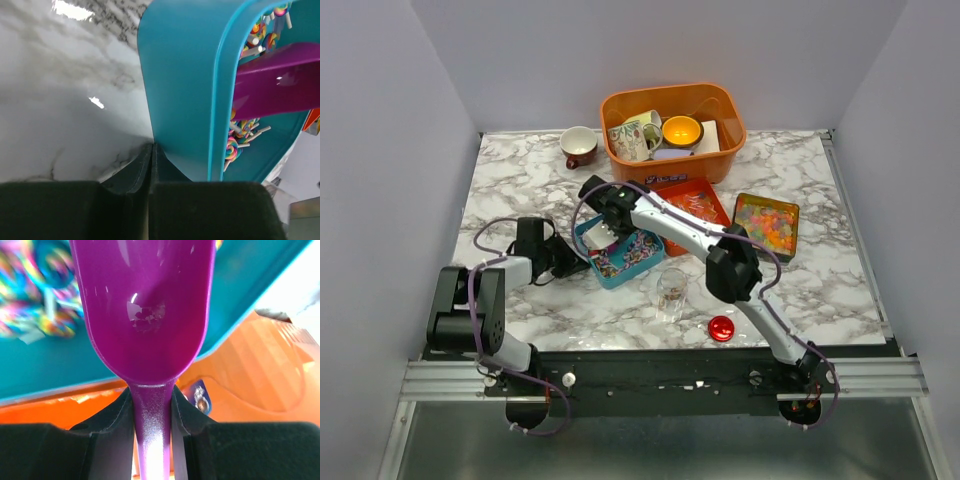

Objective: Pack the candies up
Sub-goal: Scoop the fake candies from the storage box.

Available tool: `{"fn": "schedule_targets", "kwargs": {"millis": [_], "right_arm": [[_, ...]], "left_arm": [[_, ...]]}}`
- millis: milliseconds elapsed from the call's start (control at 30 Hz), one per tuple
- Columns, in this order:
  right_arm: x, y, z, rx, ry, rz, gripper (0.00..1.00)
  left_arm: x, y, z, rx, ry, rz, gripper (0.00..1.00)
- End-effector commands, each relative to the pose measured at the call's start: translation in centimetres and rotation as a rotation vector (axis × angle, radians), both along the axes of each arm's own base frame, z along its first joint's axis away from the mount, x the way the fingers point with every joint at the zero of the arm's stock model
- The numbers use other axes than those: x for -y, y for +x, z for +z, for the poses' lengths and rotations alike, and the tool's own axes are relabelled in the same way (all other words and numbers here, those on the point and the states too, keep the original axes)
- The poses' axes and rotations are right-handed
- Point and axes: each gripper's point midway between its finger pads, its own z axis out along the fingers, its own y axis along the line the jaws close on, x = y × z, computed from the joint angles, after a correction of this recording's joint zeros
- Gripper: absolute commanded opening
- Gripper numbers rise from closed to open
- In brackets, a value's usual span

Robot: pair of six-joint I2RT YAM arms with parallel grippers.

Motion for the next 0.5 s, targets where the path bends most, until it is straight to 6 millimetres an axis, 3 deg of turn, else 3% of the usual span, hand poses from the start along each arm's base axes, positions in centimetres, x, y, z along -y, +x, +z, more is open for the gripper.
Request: {"fn": "schedule_targets", "kwargs": {"millis": [0,233,367,467], "right_arm": [[-2.4,-2.3,-3.7,-0.122,0.082,-0.047,0.01],[-3.9,-5.9,-5.8,-0.327,0.238,-0.185,0.01],[-5.0,-6.3,-5.2,-0.371,0.368,-0.216,0.01],[-4.3,-5.7,-4.6,-0.383,0.396,-0.250,0.01]], "left_arm": [[1.1,2.0,0.4,0.036,-0.029,-0.045,0.08],[1.4,1.9,-0.3,0.013,-0.041,-0.061,0.06],[1.4,2.0,-0.2,0.011,-0.037,-0.076,0.06],[1.4,2.0,0.1,0.009,-0.030,-0.089,0.06]]}}
